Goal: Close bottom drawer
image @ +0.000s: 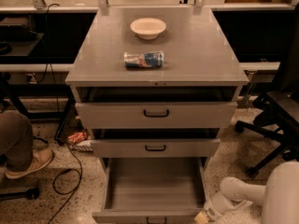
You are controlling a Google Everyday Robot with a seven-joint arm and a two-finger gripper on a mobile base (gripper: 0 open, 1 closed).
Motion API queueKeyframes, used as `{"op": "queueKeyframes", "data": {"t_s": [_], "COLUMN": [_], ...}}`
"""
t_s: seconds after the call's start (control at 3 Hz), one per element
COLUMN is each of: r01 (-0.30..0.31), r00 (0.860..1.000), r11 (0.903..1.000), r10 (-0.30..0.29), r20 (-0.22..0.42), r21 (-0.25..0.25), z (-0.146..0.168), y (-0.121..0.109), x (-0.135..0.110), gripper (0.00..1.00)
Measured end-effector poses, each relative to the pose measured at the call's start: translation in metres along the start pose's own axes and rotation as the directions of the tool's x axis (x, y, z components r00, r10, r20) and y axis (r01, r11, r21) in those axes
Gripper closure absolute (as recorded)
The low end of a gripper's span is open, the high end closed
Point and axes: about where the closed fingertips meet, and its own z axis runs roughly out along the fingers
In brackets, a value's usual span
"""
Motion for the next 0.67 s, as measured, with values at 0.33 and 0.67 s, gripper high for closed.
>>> {"op": "queueKeyframes", "data": {"t_s": [0.33,0.67], "r01": [-0.004,0.001], "r00": [1.000,1.000], "r11": [0.9998,0.9996], "r10": [0.004,-0.001], "r20": [-0.005,0.009], "r21": [0.020,0.028], "z": [0.0180,0.0163], "y": [-0.0149,-0.0166], "x": [0.0012,-0.0010], "gripper": [1.00,1.00]}}
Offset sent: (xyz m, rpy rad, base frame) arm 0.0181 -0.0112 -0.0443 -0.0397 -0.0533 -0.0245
